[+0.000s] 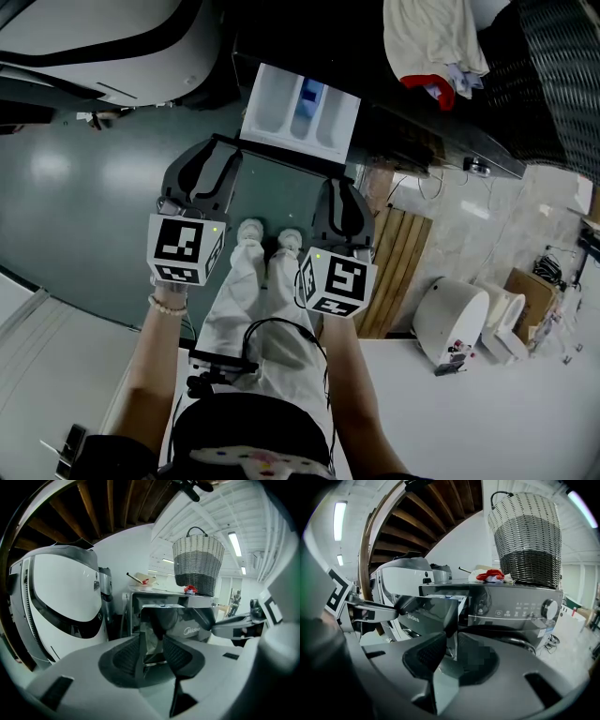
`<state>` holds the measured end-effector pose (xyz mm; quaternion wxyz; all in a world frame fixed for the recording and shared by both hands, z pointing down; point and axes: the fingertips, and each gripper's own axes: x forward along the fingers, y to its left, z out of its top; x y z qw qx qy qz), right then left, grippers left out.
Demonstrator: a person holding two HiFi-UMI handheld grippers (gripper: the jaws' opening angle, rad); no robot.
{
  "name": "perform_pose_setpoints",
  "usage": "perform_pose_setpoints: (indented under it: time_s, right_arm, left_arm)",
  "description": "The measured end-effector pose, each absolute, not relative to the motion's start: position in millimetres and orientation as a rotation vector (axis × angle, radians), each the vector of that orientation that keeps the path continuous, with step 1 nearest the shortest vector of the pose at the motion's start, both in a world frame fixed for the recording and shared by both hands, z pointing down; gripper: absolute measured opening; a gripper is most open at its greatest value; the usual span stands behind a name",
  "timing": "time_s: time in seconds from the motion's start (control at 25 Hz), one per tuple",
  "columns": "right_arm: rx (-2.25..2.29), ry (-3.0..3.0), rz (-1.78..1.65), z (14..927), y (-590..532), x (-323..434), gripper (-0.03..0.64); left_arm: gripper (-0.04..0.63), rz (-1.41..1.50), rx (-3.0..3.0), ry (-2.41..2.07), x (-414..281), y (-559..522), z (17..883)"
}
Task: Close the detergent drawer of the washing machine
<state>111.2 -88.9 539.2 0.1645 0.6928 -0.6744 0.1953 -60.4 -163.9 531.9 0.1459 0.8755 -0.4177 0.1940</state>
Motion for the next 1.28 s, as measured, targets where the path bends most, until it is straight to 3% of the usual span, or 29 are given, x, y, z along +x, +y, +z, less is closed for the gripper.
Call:
perform_pose_setpoints:
  time_s: [1.28]
  right_arm:
    - [2.001,-1.88,0.494,537.0,-161.6,136.6,0.081]
  left_arm:
    - [0.161,0.528,2.553,-1.244,-34.8,-237.5,529.5]
